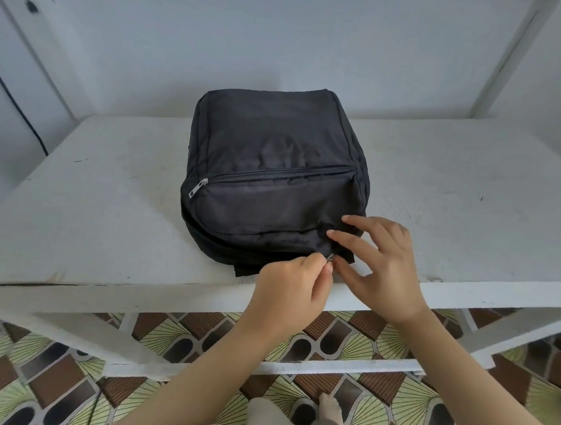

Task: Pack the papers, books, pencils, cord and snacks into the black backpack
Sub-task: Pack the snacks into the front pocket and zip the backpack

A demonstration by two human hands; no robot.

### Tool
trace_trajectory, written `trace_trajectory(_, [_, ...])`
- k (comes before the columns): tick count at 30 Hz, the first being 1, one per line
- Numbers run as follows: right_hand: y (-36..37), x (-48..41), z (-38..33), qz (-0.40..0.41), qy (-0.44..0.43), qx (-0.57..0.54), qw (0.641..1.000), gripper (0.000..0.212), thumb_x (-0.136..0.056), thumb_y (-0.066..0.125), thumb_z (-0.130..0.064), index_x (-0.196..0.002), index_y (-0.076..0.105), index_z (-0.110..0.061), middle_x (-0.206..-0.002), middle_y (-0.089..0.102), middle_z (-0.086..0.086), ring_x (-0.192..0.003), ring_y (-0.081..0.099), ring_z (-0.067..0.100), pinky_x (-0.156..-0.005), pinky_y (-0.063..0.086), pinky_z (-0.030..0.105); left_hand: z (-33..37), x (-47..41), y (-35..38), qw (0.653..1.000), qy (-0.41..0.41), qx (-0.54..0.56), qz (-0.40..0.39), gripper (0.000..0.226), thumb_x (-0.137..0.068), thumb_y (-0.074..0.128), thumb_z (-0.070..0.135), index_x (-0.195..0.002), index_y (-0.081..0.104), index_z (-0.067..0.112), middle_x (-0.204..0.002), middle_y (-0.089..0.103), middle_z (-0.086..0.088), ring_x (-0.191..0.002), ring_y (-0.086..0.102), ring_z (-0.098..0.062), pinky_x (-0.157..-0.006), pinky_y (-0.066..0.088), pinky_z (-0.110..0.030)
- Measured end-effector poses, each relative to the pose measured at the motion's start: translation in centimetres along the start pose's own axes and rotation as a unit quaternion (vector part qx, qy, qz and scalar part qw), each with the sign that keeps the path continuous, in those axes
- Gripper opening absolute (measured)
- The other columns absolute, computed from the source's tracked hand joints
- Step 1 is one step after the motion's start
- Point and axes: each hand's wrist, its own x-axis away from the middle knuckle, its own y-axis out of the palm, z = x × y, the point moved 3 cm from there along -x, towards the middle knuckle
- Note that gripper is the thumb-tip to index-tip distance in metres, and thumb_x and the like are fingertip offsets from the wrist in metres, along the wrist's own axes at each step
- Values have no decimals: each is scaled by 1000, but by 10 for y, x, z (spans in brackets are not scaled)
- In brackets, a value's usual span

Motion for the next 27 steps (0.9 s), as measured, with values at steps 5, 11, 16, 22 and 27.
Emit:
trace_trajectory(5, [3,2,3,8,-53,49,997,19,-87,63,-26,-96,75,-14,-110,68,8,-103,53,23,-87,36,36,-8,9,-14,1000,-6,-16,-13,30,-92,43,26,-67,56,15,-47,44,10,-36,38,-6,-38,24,-13])
trace_trajectory(11, [6,1,-9,2,-22,9,1000,27,-82,65,-30,-101,73,-13,-118,64,8,-110,51,25,-91,37,37,-35,31,-43,999,9,-43,-16,27,-89,48,26,-67,60,16,-47,46,10,-37,38,-6,-34,33,-20])
trace_trajectory(16, [20,-13,-48,-32,-90,-5,995,34,-81,70,-37,-111,70,-20,-126,61,4,-123,49,22,-106,31,42,-37,34,-46,999,23,-34,-12,25,-89,51,24,-70,63,15,-50,50,9,-40,40,-4,-36,34,-18])
trace_trajectory(22, [34,-9,-51,-33,-105,-19,994,23,-93,54,-28,-92,72,-13,-108,70,1,-109,56,18,-105,31,38,-56,33,-62,999,16,-48,-8,26,-90,50,25,-71,64,15,-52,51,9,-42,42,-5,-38,36,-20])
trace_trajectory(27, [36,-8,-55,-31,-76,-30,996,20,-88,58,-28,-88,72,-13,-106,70,0,-104,58,17,-106,29,35,-78,45,-82,998,0,-62,17,31,-91,48,23,-66,62,12,-49,46,8,-41,35,-4,-41,24,-14])
